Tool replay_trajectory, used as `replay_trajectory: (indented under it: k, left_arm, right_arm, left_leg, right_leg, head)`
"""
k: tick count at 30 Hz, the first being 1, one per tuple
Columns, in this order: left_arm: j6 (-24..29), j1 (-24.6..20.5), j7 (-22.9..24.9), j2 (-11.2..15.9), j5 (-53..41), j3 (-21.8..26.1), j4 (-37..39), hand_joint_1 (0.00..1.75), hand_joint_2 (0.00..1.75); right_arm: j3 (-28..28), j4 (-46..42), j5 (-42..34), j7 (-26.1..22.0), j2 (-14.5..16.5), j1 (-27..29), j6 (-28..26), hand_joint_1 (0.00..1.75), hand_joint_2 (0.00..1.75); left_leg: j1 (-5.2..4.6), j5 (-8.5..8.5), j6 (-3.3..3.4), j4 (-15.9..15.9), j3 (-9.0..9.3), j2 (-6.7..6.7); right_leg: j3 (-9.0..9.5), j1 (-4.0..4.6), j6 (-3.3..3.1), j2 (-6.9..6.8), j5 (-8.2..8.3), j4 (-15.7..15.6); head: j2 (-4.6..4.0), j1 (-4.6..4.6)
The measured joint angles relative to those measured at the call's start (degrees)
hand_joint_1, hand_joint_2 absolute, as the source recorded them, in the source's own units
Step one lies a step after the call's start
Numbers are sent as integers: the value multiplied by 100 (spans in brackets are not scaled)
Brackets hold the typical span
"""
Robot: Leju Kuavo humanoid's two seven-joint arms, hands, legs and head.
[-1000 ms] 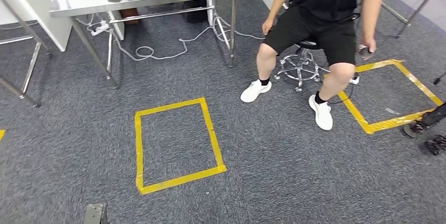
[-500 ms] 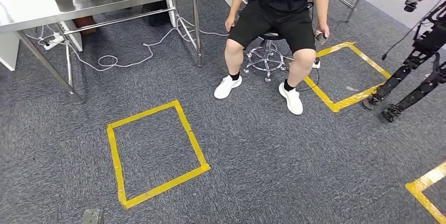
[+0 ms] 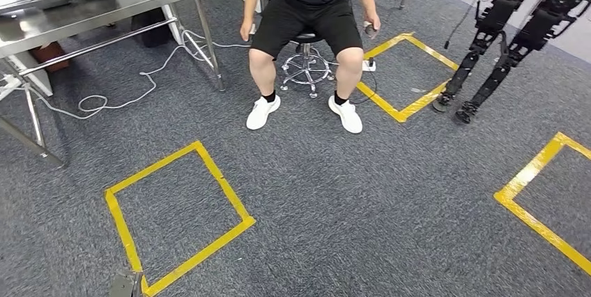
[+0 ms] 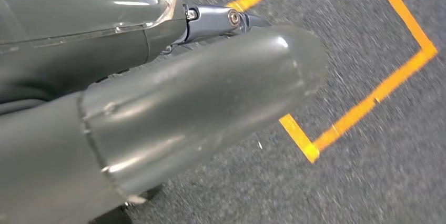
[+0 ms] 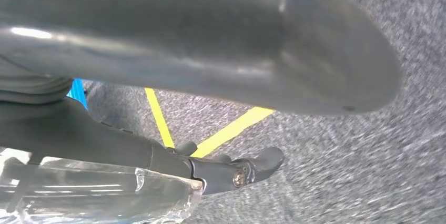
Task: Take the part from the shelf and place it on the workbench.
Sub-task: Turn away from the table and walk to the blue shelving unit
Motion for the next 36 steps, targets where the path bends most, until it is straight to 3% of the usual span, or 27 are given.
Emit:
replay_trajectory:
  k: [1,3,5,6,8,9,11,12,14,16,18,20,21,22,23,25,27,29,30,32,34,35,36]
  left_arm:
    - [-6,-17,15,-1,-9,-1,1,0,0]
    - [-15,-13,36,3,-21,-1,4,0,0]
    - [-32,6,47,6,-27,-1,13,0,0]
    - [-50,11,48,5,-30,-1,17,0,0]
    - [-117,11,51,12,-36,-1,23,0,0]
    - [-168,11,55,21,-41,-1,26,0,0]
    - [-313,18,67,42,-65,-2,34,0,0]
    - [-415,24,68,50,-84,-5,38,0,0]
    - [-655,28,48,62,-136,-24,39,0,0]
    - [-827,21,15,78,-191,-66,39,0,0]
    - [-906,38,-1,100,-227,-108,40,0,0]
    - [-961,59,4,121,-260,-133,42,0,0]
    - [-992,62,22,127,-280,-145,43,0,0]
    - [-1030,61,56,133,-309,-158,43,0,0]
    - [-1072,59,105,138,-339,-176,44,0,0]
    - [-1139,62,244,164,-387,-219,45,0,0]
    - [-1190,67,428,196,-439,-257,52,0,0]
    - [-1214,74,599,210,-497,-287,58,0,0]
    - [-1206,80,662,214,-510,-298,58,0,0]
    - [-1176,122,735,222,-487,-311,69,0,0]
    - [-1142,219,782,235,-434,-307,95,0,0]
    - [-1130,273,797,239,-415,-303,111,0,0]
    - [-1123,320,808,240,-400,-300,126,0,0]
  right_arm:
    - [-31,0,-16,-17,-1,3,-4,0,0]
    - [-77,0,-33,-38,-1,-2,-12,0,0]
    - [-109,0,-48,-78,1,0,-18,0,0]
    - [-125,0,-61,-120,1,8,-18,0,0]
    - [-165,-1,-84,-226,1,16,-15,0,0]
    - [-184,-1,-89,-279,-2,3,-2,0,0]
    - [-216,-7,-91,-376,-13,-52,59,0,0]
    - [-227,-10,-90,-424,-27,-79,109,0,0]
    - [-238,-17,-86,-508,-72,-107,209,0,0]
    - [-243,-19,-83,-563,-111,-123,276,0,0]
    - [-246,-24,-80,-598,-133,-169,309,0,0]
    - [-251,-29,-77,-632,-148,-207,322,0,0]
    - [-255,-30,-74,-643,-155,-212,324,0,0]
    - [-260,-31,-65,-650,-164,-213,323,0,0]
    - [-263,-31,-52,-654,-174,-216,320,0,0]
    - [-266,-34,-6,-640,-189,-249,312,0,0]
    - [-265,-39,60,-586,-188,-292,307,0,0]
    - [-264,-42,123,-493,-187,-296,305,0,0]
    - [-264,-42,154,-432,-186,-285,303,0,0]
    - [-260,-42,242,-269,-184,-277,289,0,0]
    - [-243,-41,345,-68,-168,-276,270,0,0]
    - [-233,-40,379,28,-155,-263,264,0,0]
    - [-227,-38,396,113,-145,-236,262,0,0]
  left_leg:
    - [18,-133,-33,172,-68,-167]
    - [39,-536,-74,855,-358,-514]
    - [50,-763,-95,1490,-643,-619]
    - [61,-705,-103,1540,-670,-632]
    - [102,-324,-111,1039,-448,-720]
    - [131,-142,-112,673,-287,-885]
    - [165,13,-101,164,-89,-1159]
    - [156,-1,-83,91,-76,-1211]
    - [129,27,-4,49,-83,-1066]
    - [124,82,92,-17,-69,-909]
    - [107,102,139,-47,-68,-727]
    - [90,101,148,-44,-85,-532]
    - [89,100,147,-42,-89,-442]
    - [92,99,143,-40,-90,-363]
    - [95,94,133,-38,-83,-293]
    - [75,71,84,-32,-55,-161]
    - [39,46,11,-24,-24,-43]
    - [47,29,-49,-22,-1,55]
    - [71,-14,-79,12,-4,8]
    - [107,-266,-121,351,-138,-266]
    - [113,-653,-121,1081,-462,-549]
    - [110,-776,-115,1414,-626,-603]
    - [109,-793,-107,1593,-726,-626]
  right_leg:
    - [11,-27,-45,59,25,-11]
    - [4,-34,-109,195,62,-12]
    - [-12,-22,-125,361,76,-7]
    - [-11,-20,-123,446,77,0]
    - [-7,-25,-118,612,76,31]
    - [-22,-21,-112,692,73,61]
    - [-109,-6,-58,843,78,125]
    - [-165,-5,-13,915,93,141]
    - [-266,-21,90,1016,135,144]
    - [-405,-5,127,804,44,324]
    - [-705,7,92,458,-254,910]
    - [-1017,-4,86,332,-519,1578]
    - [-1047,-15,116,308,-540,1692]
    - [-953,-26,163,278,-475,1579]
    - [-751,-42,215,211,-351,1259]
    - [-289,-37,255,-59,-126,489]
    - [-103,-8,186,-178,-41,158]
    - [-115,-7,99,-47,-16,158]
    - [-117,-20,67,13,-7,152]
    - [-113,-49,-22,128,17,138]
    - [-122,-30,-89,265,28,139]
    - [-123,-14,-104,345,30,141]
    - [-122,0,-110,424,32,142]
  head:
    - [0,-4]
    - [0,-11]
    - [0,-13]
    - [0,-15]
    - [0,-18]
    - [0,-20]
    - [0,-20]
    - [0,-20]
    - [0,-22]
    - [0,-6]
    - [0,16]
    - [0,24]
    - [0,25]
    - [0,28]
    - [0,26]
    - [0,42]
    - [0,38]
    - [0,18]
    - [0,17]
    - [0,12]
    - [0,7]
    - [0,6]
    - [0,6]
